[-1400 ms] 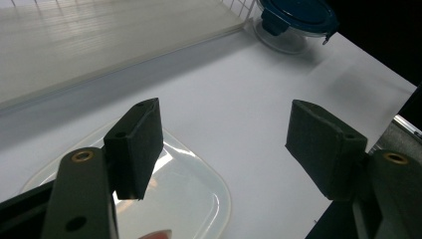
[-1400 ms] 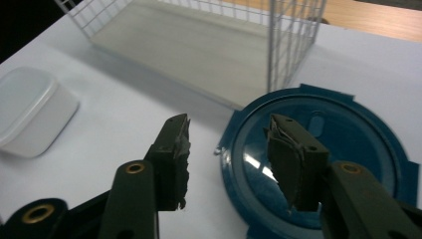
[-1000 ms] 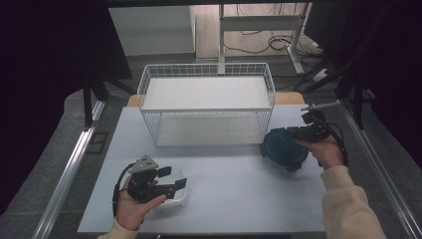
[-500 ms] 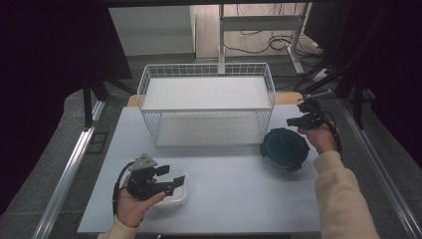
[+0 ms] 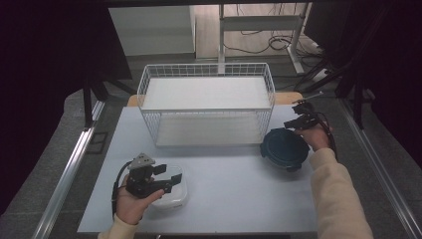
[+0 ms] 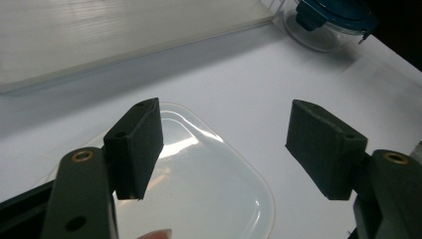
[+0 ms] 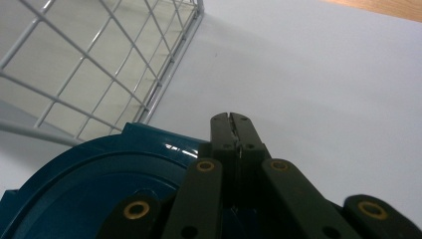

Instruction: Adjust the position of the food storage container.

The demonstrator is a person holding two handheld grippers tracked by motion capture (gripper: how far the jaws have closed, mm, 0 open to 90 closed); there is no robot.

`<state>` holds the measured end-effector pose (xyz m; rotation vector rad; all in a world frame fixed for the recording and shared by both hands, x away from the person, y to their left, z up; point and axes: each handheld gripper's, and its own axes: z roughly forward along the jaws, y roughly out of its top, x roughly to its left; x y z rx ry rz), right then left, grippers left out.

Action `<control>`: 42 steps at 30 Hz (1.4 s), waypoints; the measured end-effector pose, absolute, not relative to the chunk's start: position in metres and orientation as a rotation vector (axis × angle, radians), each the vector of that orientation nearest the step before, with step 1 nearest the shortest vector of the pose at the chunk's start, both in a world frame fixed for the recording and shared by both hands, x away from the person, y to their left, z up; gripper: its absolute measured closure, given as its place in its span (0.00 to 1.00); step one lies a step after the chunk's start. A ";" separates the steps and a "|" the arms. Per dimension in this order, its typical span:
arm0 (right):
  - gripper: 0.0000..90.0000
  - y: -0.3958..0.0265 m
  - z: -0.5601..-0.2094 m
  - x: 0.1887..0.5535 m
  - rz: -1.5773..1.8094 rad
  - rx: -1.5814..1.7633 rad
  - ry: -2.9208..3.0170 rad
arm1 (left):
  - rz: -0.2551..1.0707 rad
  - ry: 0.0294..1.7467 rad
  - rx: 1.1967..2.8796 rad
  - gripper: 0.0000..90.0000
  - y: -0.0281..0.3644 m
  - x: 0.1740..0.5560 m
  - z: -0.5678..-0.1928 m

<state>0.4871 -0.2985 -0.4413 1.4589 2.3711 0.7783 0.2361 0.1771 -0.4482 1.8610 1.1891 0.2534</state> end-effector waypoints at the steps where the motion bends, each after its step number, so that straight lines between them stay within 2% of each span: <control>1: 1.00 -0.298 -0.441 0.486 0.780 1.462 2.373 | 0.261 1.187 1.862 0.34 0.177 0.236 -0.447; 10: 1.00 -0.295 -0.437 0.478 0.858 1.421 2.468 | 0.247 1.182 1.868 0.34 0.176 0.236 -0.449; 14: 1.00 -0.288 -0.438 0.472 0.781 1.358 2.479 | 0.240 1.183 1.879 0.34 0.174 0.237 -0.450; 21: 1.00 -0.303 -0.439 0.482 0.749 1.452 2.366 | 0.243 1.166 1.885 0.34 0.171 0.237 -0.448; 32: 1.00 -0.299 -0.451 0.491 0.739 1.452 2.424 | 0.242 1.181 1.875 0.35 0.177 0.238 -0.450; 42: 1.00 -0.297 -0.455 0.470 0.655 1.418 2.499 | 0.230 1.171 1.882 0.35 0.174 0.237 -0.450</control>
